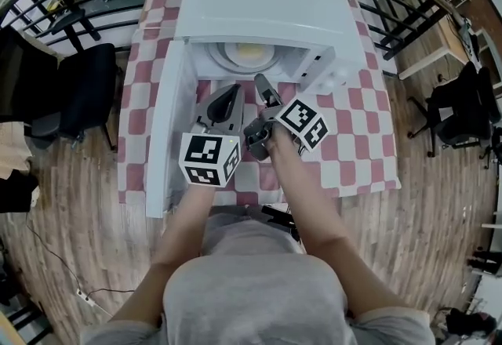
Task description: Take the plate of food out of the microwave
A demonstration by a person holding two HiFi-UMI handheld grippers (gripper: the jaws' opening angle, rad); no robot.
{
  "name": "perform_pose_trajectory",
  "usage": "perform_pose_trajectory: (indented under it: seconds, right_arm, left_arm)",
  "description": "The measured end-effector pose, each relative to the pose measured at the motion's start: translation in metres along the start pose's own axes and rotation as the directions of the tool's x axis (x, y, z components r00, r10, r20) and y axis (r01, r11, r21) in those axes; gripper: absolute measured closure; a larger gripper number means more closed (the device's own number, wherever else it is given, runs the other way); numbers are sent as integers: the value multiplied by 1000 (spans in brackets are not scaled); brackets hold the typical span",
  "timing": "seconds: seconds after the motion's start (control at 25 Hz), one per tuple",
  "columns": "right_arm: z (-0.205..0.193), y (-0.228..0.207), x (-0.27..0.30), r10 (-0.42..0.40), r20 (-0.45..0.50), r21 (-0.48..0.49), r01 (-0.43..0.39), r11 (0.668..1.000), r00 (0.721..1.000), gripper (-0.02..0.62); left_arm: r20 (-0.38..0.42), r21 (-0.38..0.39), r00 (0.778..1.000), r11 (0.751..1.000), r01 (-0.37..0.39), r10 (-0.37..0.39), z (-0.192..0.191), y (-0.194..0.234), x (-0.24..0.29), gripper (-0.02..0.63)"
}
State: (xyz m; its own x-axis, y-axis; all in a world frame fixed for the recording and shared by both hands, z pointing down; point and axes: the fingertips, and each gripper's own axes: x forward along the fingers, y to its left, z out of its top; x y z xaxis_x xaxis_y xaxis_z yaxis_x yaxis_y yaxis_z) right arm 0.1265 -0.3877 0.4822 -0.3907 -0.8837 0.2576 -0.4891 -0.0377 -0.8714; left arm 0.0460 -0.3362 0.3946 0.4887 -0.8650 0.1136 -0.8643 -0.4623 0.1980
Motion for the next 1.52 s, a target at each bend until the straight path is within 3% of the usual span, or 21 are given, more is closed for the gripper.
perform_pose_trajectory:
  seconds: [0.16, 0.4, 0.76, 1.04, 1.36, 1.52]
  right_arm:
    - [3, -20, 13, -40, 89, 123, 29, 992, 995, 268]
    - [-3, -36, 40, -25, 112, 262, -6, 965, 993, 268]
    - [-6, -59, 66, -56, 139, 379, -1, 925, 989, 270]
    - [-8, -72, 87, -102, 141, 409, 36, 912, 985, 268]
    - [-16, -85, 91, -207, 115, 400, 146, 905, 972, 268]
    - [-14, -91, 95, -215, 111, 398, 154, 904, 970, 268]
  left_arm:
    - [-2, 22, 1000, 1000, 11, -11, -1, 0, 2, 603]
    - [1, 53, 1000, 999, 15, -15, -2, 0, 9, 603]
    - [-4, 82, 1000, 997, 2, -2, -5, 0, 23, 603]
    - [-12, 76, 1000, 997, -22, 23, -8, 7, 24, 603]
    - [-25, 81, 999, 996, -37, 39, -12, 11, 27, 603]
    - [-32, 78, 999, 996, -41, 43, -13, 14, 25, 603]
